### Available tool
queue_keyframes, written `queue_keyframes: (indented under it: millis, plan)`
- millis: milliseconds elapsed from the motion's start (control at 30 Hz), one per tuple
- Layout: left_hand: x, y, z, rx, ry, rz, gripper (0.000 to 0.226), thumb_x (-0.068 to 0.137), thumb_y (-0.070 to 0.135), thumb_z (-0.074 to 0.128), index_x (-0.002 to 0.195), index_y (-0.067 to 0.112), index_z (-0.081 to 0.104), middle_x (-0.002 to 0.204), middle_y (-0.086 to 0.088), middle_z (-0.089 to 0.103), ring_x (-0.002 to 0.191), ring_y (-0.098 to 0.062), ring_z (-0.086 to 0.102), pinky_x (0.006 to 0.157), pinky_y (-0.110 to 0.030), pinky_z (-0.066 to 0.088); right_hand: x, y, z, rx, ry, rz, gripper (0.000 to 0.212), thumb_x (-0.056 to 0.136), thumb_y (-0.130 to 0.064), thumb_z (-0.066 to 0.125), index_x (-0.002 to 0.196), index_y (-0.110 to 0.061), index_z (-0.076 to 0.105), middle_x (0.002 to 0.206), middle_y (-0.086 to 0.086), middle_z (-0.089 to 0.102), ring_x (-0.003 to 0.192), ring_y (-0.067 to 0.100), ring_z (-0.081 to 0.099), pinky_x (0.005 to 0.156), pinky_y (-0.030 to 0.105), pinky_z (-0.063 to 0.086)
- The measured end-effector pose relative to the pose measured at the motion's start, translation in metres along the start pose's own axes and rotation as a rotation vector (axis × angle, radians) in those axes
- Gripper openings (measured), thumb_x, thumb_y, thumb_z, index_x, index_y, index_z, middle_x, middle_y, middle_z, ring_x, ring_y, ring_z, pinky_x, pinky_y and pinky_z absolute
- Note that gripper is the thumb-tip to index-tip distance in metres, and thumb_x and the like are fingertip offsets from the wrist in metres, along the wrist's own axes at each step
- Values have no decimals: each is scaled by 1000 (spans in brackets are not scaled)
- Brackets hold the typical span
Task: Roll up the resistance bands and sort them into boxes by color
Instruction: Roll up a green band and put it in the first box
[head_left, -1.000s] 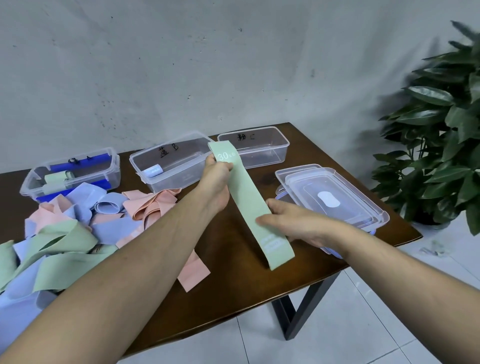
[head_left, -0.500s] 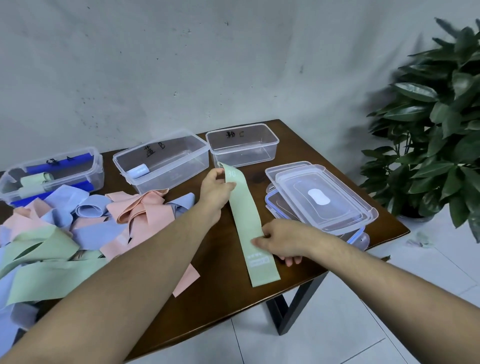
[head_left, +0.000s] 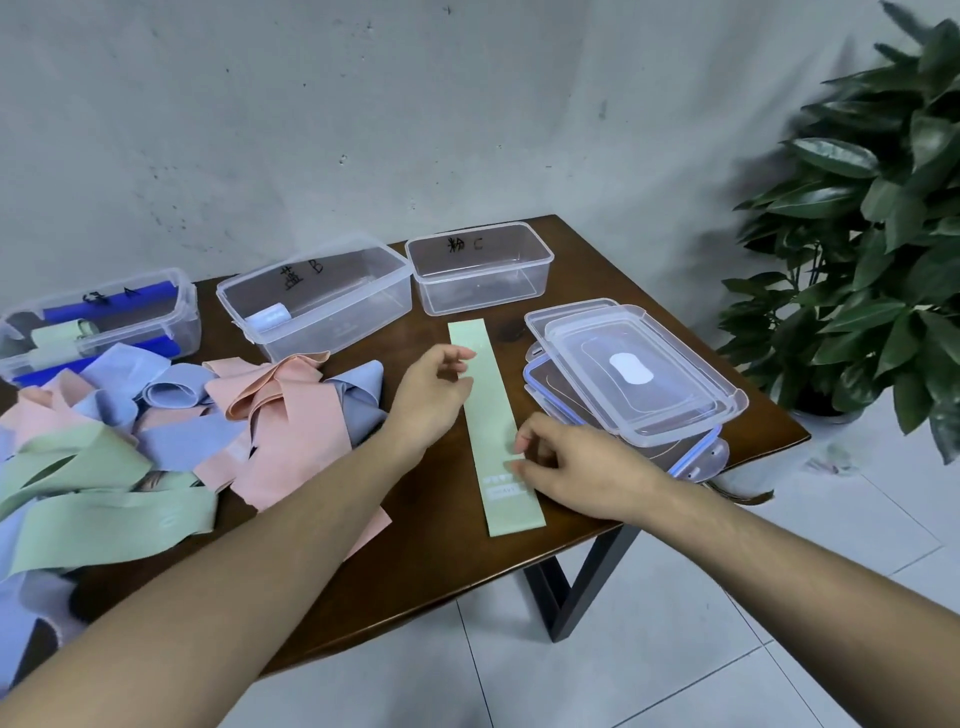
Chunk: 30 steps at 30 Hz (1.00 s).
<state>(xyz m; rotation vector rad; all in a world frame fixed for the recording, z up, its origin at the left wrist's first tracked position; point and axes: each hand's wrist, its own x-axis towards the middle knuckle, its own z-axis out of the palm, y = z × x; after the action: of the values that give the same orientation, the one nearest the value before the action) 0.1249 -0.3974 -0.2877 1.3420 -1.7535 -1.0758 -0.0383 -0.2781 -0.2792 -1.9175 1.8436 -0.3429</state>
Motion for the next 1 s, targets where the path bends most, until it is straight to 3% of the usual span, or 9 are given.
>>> queue_keyframes:
  millis: [167,267,400,533,600,733,900,1000]
  plan:
    - [-49,-7,-2,90,-125,175,23,92,9,64,101,30,64,107,6,61,79,-8,56,73,-6,41,-16,13,9,84,115,-178,19,97,-31,58,115,-35,63,98,-18,57,92,2,56,82,22,47]
    - [-78,-15,-2,162,-123,274,31,90,9,66,93,39,61,102,12,59,81,-10,57,73,-10,40,-26,22,17,63,120,-280,25,97,-38,56,121,-35,64,110,-22,52,95,0,57,82,18,47]
    - [-109,-25,-9,284,-191,447,14,90,21,67,104,25,69,107,14,57,96,-9,58,82,-13,42,-41,28,25,41,130,-402,46,96,-53,53,133,-27,62,123,-19,51,102,-6,54,91,14,44]
    - [-127,-35,-14,494,-220,550,39,89,47,55,116,24,71,118,12,60,105,-6,54,96,-14,41,-46,29,33,-48,202,-490,39,98,-42,52,126,-20,68,119,-5,56,102,11,60,90,24,49]
    - [-130,-36,-12,568,-202,589,39,91,46,51,115,24,73,117,11,63,106,-7,54,96,-21,45,-46,28,36,-62,250,-507,32,99,-35,53,121,-20,71,115,-3,57,95,13,62,84,27,51]
    - [-134,-37,-7,638,-107,670,33,94,37,49,106,23,76,105,10,67,95,-10,59,82,-32,54,-46,25,40,-66,318,-517,20,96,-24,64,112,-19,74,109,-5,59,90,13,62,80,29,53]
    - [-141,-32,1,605,11,753,23,91,21,51,95,15,72,93,3,66,84,-9,51,79,-24,45,-44,20,42,-68,369,-540,14,90,-14,71,104,-19,72,103,-7,61,88,14,59,79,27,51]
    - [-143,-35,3,568,46,727,22,90,19,52,99,13,71,93,2,65,85,-8,50,82,-21,43,-46,18,46,-48,371,-524,17,90,-13,71,105,-20,71,101,-9,61,89,11,59,81,25,51]
